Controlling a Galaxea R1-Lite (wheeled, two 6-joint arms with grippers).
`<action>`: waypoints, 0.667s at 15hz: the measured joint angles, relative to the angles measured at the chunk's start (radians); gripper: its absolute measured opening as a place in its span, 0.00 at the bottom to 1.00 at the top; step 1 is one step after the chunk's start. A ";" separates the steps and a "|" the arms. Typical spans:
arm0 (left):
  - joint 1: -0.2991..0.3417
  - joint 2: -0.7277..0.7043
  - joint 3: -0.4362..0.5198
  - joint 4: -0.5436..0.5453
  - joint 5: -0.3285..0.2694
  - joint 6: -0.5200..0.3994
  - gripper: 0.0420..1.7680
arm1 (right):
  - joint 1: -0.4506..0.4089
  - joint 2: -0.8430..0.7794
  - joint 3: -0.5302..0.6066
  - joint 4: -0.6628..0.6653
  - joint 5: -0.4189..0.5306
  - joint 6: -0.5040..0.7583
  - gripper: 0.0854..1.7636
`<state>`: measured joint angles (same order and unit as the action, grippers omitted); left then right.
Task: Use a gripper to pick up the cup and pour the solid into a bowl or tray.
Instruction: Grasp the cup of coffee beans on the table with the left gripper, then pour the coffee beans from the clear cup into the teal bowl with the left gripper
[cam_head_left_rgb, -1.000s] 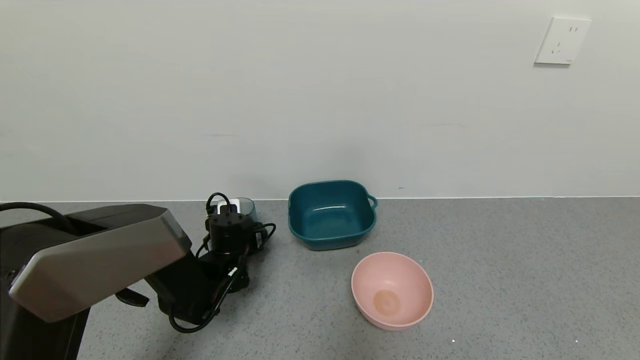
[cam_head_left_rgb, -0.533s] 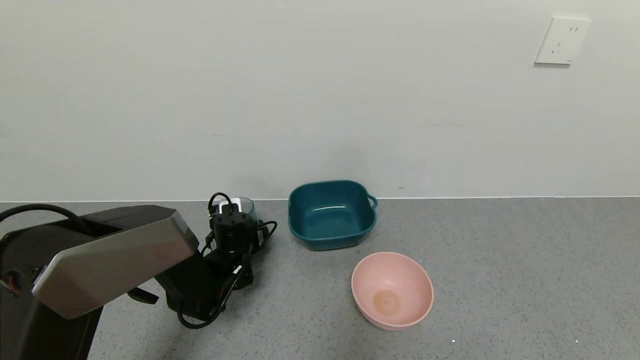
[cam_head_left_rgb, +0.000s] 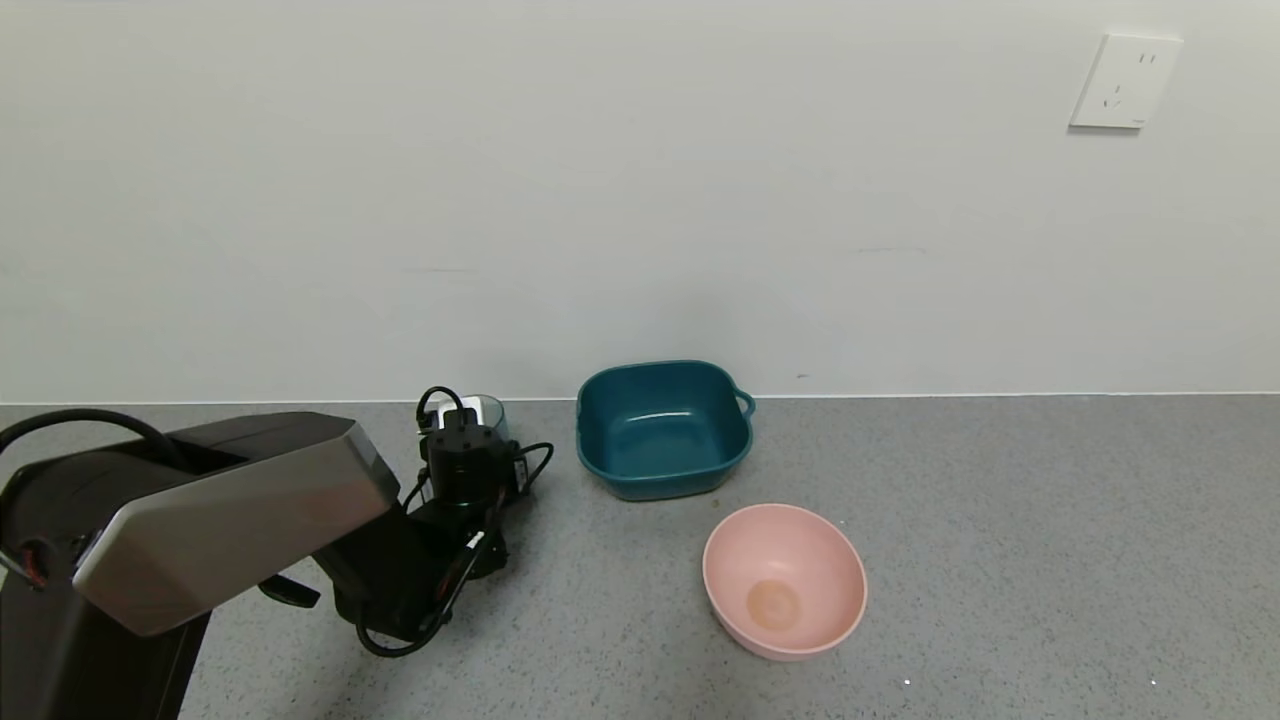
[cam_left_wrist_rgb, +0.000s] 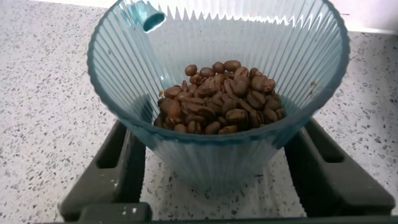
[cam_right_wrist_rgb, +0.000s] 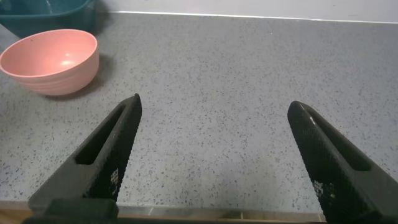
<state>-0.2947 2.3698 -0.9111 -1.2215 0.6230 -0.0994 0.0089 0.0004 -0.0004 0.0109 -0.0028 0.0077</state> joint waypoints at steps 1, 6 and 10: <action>0.000 0.000 0.000 0.000 0.000 0.000 0.73 | 0.000 0.000 0.000 0.000 0.000 0.000 0.97; 0.000 -0.013 0.009 0.003 -0.003 0.001 0.73 | 0.000 0.000 0.000 0.000 0.000 0.000 0.97; 0.001 -0.069 0.038 0.029 -0.021 0.007 0.73 | 0.000 0.000 0.000 0.000 0.000 0.000 0.97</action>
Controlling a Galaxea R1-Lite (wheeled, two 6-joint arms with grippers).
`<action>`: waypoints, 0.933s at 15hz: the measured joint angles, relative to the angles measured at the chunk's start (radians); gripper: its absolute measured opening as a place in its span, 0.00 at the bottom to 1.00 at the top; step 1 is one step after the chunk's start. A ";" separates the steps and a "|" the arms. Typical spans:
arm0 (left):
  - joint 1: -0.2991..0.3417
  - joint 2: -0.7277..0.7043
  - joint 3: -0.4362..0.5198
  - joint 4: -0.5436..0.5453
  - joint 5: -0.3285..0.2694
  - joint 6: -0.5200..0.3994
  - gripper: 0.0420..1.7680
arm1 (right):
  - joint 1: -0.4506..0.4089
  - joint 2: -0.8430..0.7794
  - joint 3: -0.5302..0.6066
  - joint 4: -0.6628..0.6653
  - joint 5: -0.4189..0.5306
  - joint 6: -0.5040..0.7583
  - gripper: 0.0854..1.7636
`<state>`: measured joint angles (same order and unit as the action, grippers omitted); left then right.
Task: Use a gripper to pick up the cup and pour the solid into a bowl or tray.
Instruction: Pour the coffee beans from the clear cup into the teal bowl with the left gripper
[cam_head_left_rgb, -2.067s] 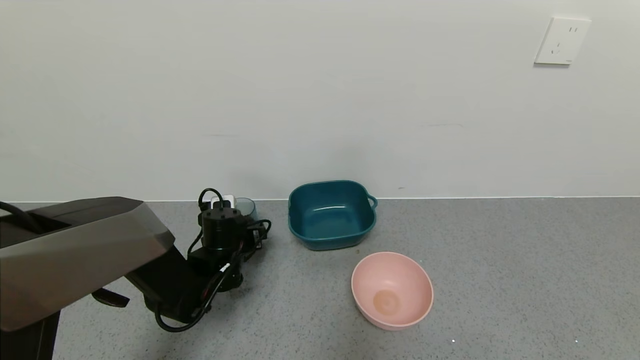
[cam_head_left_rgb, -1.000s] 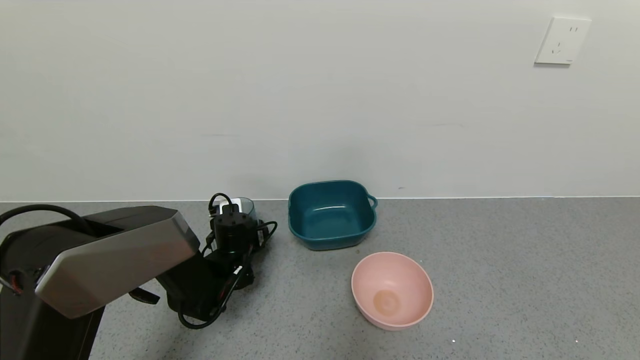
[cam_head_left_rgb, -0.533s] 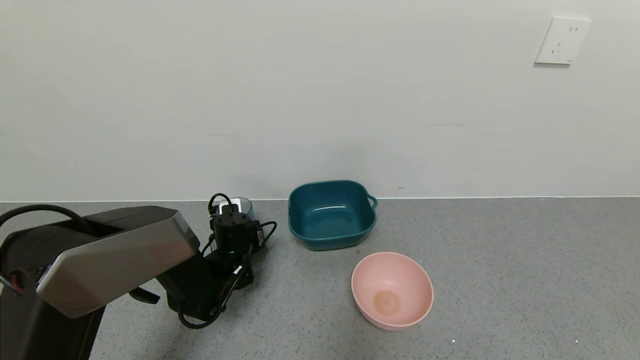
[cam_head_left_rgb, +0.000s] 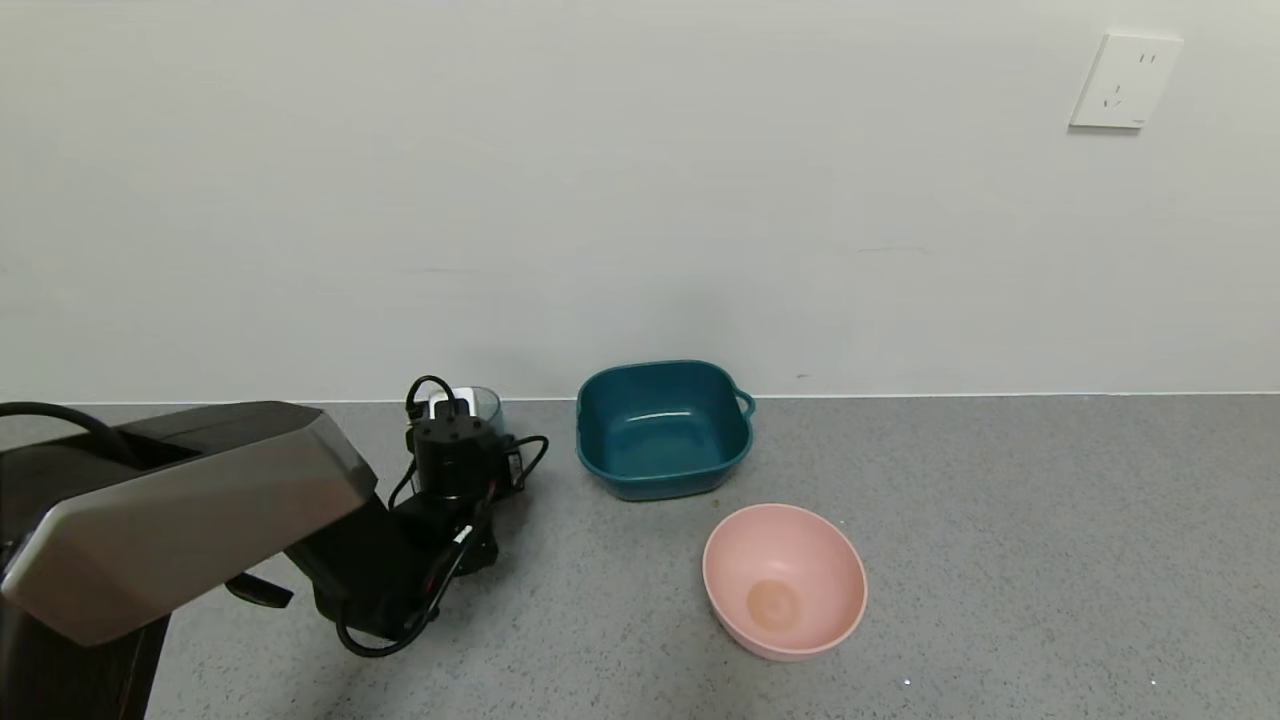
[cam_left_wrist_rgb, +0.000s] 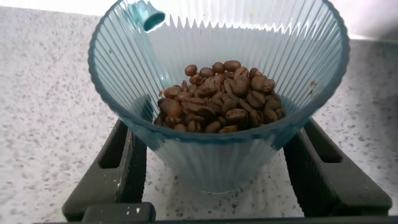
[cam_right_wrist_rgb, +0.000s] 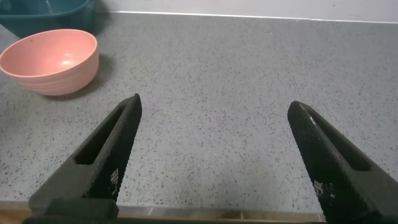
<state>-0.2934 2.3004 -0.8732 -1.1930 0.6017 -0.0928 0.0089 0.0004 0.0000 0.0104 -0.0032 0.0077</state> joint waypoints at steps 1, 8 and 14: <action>0.001 -0.026 0.008 0.019 -0.011 0.001 0.73 | 0.000 0.000 0.000 0.000 0.000 0.000 0.97; -0.003 -0.285 0.031 0.301 -0.204 0.049 0.72 | 0.000 0.000 0.000 0.000 0.000 0.000 0.97; -0.051 -0.454 0.012 0.508 -0.320 0.225 0.72 | 0.000 0.000 0.000 0.000 0.000 0.000 0.97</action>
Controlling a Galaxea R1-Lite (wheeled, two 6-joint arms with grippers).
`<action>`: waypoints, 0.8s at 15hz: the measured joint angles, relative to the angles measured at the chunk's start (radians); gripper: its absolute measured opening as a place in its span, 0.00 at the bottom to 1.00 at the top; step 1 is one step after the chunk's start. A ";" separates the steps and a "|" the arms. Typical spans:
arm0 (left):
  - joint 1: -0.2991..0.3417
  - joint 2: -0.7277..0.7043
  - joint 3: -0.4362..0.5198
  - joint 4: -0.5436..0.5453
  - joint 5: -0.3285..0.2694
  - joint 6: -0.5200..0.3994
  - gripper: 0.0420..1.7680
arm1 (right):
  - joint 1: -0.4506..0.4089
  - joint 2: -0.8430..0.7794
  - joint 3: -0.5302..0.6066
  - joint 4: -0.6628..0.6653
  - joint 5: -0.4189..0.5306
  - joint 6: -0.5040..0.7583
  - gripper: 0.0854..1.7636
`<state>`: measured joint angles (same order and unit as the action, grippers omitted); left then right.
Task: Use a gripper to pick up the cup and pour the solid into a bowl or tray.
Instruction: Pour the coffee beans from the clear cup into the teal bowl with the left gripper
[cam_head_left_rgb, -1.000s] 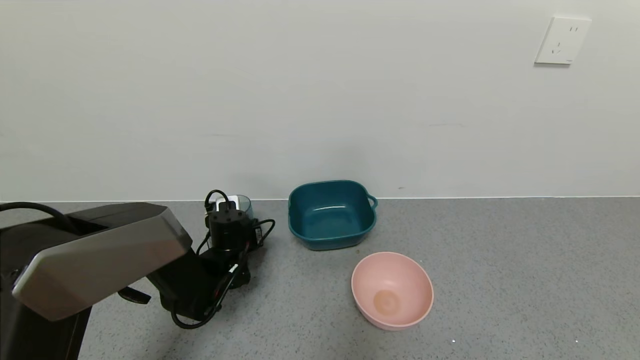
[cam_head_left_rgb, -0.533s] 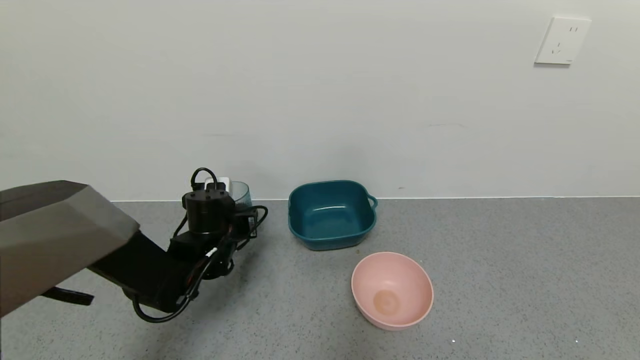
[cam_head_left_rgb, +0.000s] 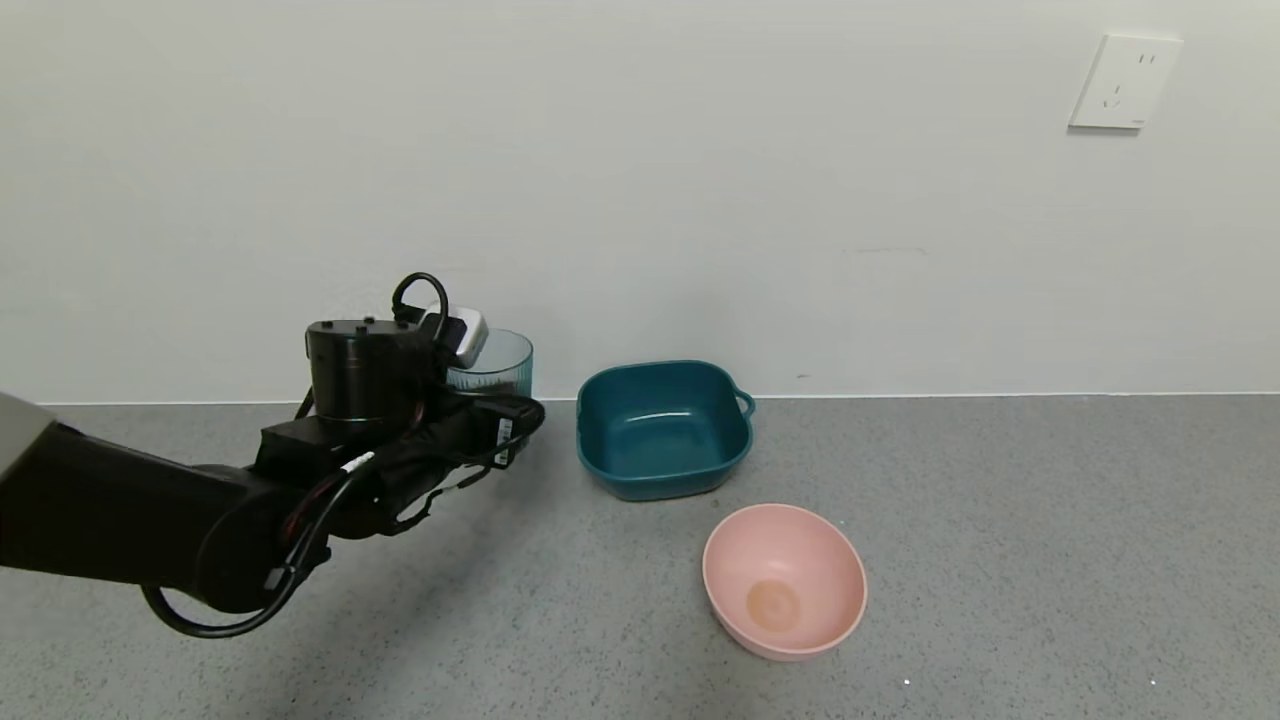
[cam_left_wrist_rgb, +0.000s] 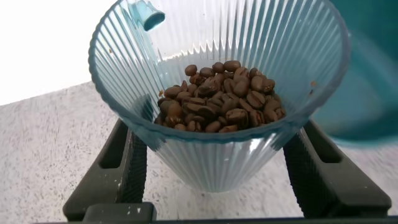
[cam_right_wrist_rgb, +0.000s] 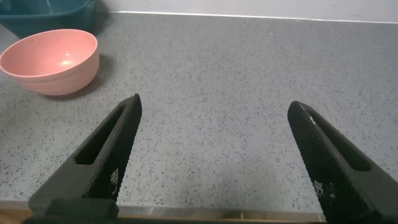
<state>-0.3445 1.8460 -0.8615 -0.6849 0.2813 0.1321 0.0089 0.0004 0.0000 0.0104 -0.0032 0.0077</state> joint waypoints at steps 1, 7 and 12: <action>-0.016 -0.017 -0.007 0.031 -0.001 0.020 0.72 | 0.000 0.000 0.000 0.000 0.000 0.000 0.97; -0.111 -0.063 -0.123 0.276 0.011 0.156 0.72 | 0.000 0.000 0.000 0.000 0.000 0.000 0.97; -0.158 -0.033 -0.217 0.341 0.077 0.304 0.72 | 0.000 0.000 0.000 0.000 0.000 0.000 0.97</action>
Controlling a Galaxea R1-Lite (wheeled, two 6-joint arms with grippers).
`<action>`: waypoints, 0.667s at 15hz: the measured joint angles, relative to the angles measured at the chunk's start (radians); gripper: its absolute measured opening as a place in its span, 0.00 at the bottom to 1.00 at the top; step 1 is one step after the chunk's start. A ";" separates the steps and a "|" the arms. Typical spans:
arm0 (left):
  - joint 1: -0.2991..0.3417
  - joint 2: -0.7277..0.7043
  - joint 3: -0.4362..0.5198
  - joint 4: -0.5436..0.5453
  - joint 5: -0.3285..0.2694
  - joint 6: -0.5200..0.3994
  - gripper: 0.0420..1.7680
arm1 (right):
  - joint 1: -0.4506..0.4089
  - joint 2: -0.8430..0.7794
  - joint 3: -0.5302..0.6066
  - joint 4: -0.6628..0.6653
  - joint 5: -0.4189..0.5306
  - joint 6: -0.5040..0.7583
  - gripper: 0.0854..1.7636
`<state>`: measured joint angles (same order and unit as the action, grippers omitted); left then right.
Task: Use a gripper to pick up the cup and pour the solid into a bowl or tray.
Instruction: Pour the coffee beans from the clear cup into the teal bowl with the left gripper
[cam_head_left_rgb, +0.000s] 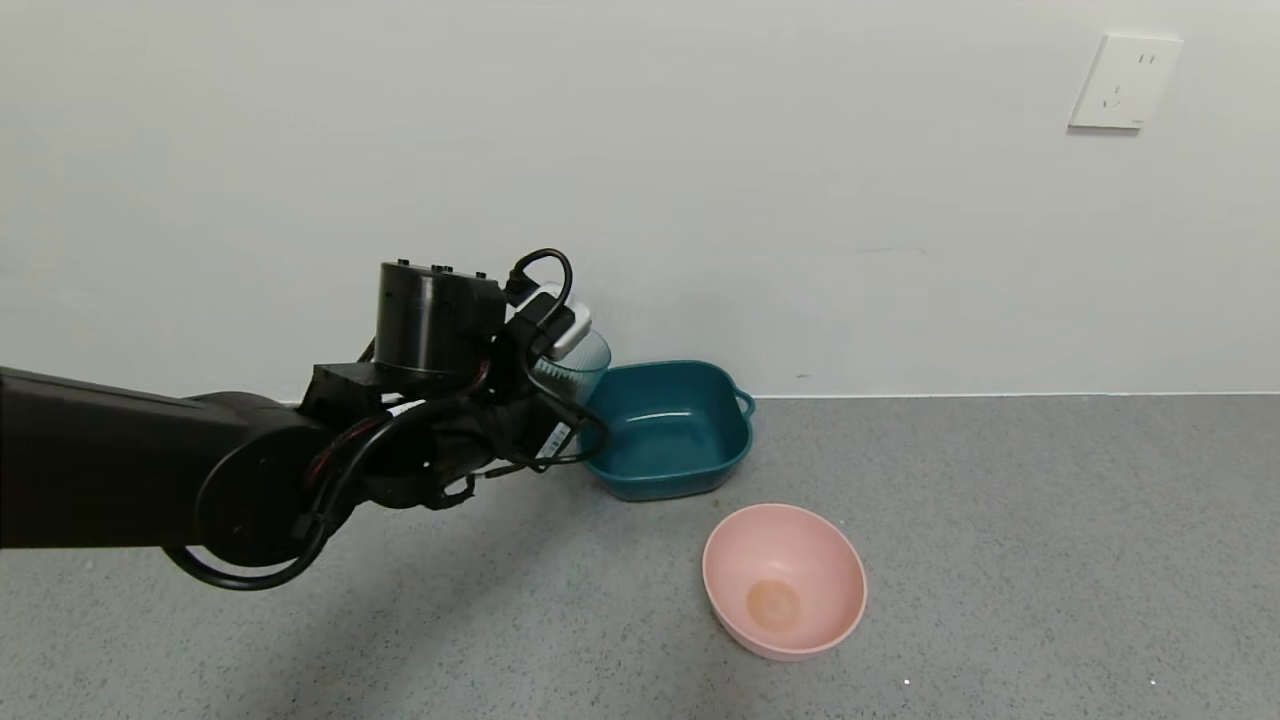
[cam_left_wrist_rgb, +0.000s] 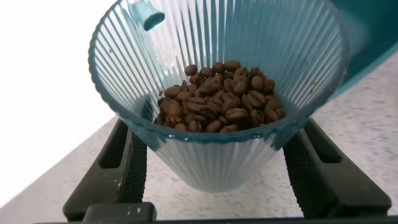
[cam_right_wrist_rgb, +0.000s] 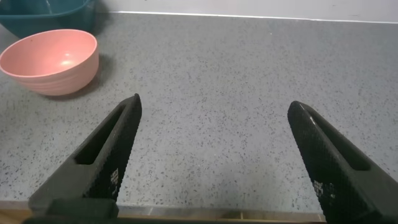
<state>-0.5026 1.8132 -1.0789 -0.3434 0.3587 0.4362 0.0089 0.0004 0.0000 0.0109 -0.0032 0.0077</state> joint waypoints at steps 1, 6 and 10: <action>-0.002 0.014 -0.018 0.000 0.020 0.027 0.72 | 0.000 0.000 0.000 0.000 0.000 0.000 0.97; -0.006 0.104 -0.114 0.019 0.140 0.157 0.72 | 0.000 0.000 0.000 0.000 0.000 0.000 0.97; -0.016 0.156 -0.160 0.022 0.232 0.269 0.72 | 0.000 0.000 0.000 0.000 0.000 0.000 0.97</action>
<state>-0.5185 1.9694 -1.2387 -0.3217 0.5911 0.7051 0.0089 0.0004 0.0000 0.0104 -0.0032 0.0081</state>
